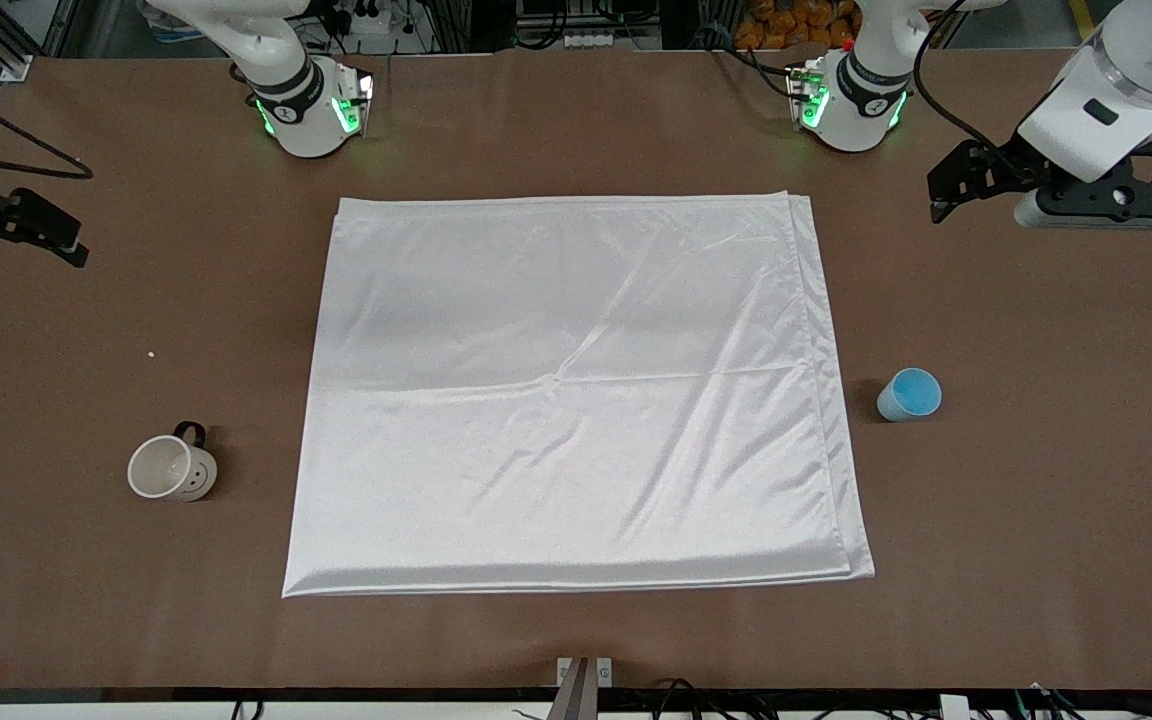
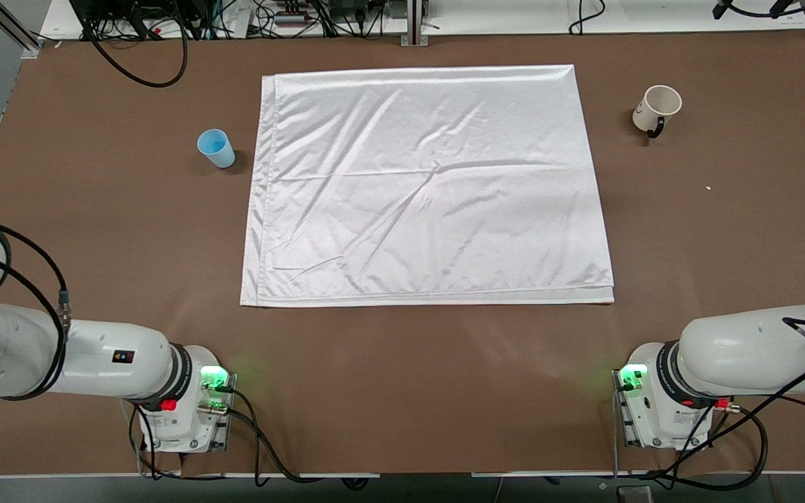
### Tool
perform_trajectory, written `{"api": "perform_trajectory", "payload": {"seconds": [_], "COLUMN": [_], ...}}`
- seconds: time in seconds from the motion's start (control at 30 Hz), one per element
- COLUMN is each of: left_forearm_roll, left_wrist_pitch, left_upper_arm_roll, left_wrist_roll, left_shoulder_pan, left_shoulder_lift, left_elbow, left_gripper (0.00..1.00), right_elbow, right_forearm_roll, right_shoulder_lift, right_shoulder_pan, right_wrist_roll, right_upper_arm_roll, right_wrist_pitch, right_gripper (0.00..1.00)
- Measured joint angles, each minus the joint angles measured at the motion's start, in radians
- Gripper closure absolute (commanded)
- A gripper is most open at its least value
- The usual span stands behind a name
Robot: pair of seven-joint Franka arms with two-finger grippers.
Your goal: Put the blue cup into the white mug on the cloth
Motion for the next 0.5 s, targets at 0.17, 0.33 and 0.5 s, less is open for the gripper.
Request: {"api": "perform_trajectory", "payload": {"seconds": [0.17,0.33,0.5], "left_forearm_roll": [0.0,0.0,0.0], "left_wrist_pitch": [0.004,0.017,0.032], "left_upper_arm_roll": [0.001,0.001,0.0], "left_wrist_roll": [0.0,0.0,0.0], "left_shoulder_pan": [0.002,0.002,0.002], "left_shoulder_lift": [0.005,0.011,0.017], "left_elbow": [-0.001,-0.003,-0.012], "left_gripper": [0.0,0.0,0.0], "right_elbow": [-0.001,-0.022,-0.062], "right_forearm_roll": [0.0,0.0,0.001], "right_shoulder_lift": [0.006,0.026,0.074], "right_shoulder_pan": [-0.011,-0.027,-0.047], "right_wrist_roll": [0.0,0.0,0.0], "right_upper_arm_roll": [-0.001,-0.001,-0.001], "right_wrist_pitch": [-0.004,-0.004,0.026], "right_gripper": [0.0,0.0,0.0]}}
